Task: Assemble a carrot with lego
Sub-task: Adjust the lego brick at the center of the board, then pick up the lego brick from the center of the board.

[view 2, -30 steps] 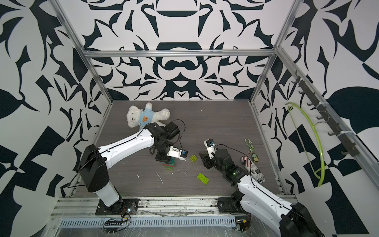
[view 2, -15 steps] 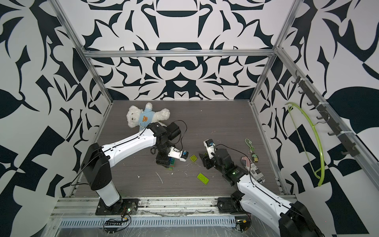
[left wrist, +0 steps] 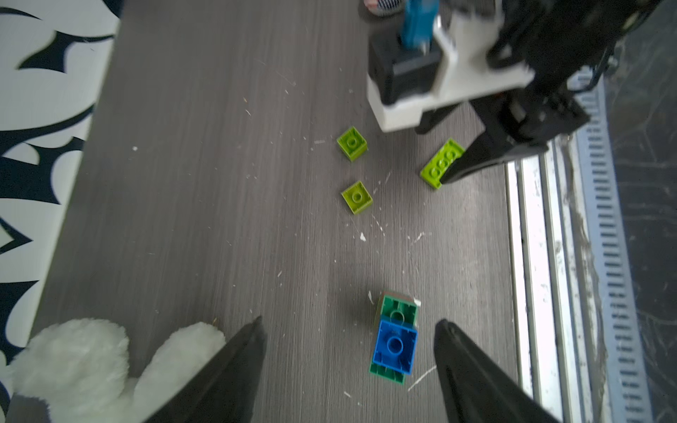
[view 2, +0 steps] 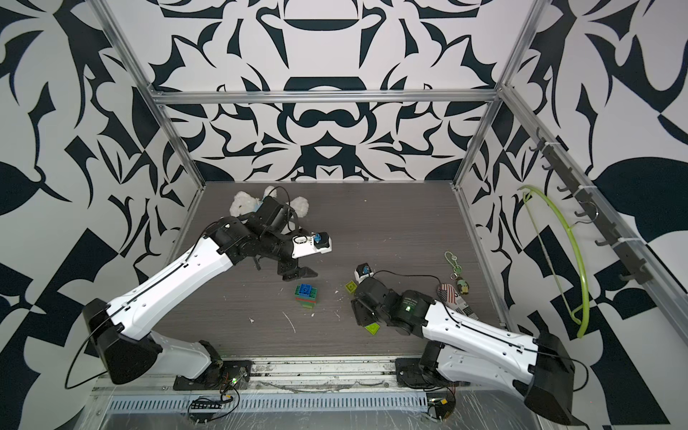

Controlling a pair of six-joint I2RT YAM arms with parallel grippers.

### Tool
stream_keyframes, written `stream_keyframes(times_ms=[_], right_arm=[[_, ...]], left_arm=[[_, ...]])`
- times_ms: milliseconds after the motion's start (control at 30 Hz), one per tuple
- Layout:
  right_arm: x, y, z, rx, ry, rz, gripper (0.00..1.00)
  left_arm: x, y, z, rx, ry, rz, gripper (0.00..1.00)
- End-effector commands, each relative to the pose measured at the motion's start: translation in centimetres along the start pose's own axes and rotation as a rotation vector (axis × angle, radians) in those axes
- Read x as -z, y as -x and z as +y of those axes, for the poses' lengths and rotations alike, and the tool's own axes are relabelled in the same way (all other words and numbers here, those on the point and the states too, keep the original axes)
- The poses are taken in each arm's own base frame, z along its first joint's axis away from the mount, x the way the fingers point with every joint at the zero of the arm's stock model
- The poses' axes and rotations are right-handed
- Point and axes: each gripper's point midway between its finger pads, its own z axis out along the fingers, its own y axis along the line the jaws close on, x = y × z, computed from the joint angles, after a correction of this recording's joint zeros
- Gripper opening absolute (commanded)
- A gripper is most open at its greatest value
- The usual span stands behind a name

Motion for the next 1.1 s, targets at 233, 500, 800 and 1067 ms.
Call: stream_keyframes(times_ms=[233, 500, 800, 1067], right_arm=[[-2.3, -3.4, -1.7, 0.094, -0.14, 0.192, 0.67], [-4.0, -3.9, 0.2, 0.163, -0.074, 0.27, 0.67], [-5.2, -4.9, 0.2, 0.168, -0.102, 0.348, 0.63], [-5.7, -4.7, -0.2, 0.146, -0.1, 0.373, 0.57]], left_arm=[[0.5, 0.4, 1.9, 0.272, 0.044, -0.055, 0.78], [0.4, -0.7, 2.0, 0.27, 0.068, -0.024, 0.77], [0.2, -1.7, 2.0, 0.256, 0.085, 0.009, 0.76], [0.2, -1.8, 2.2, 0.242, 0.108, -0.001, 0.76]])
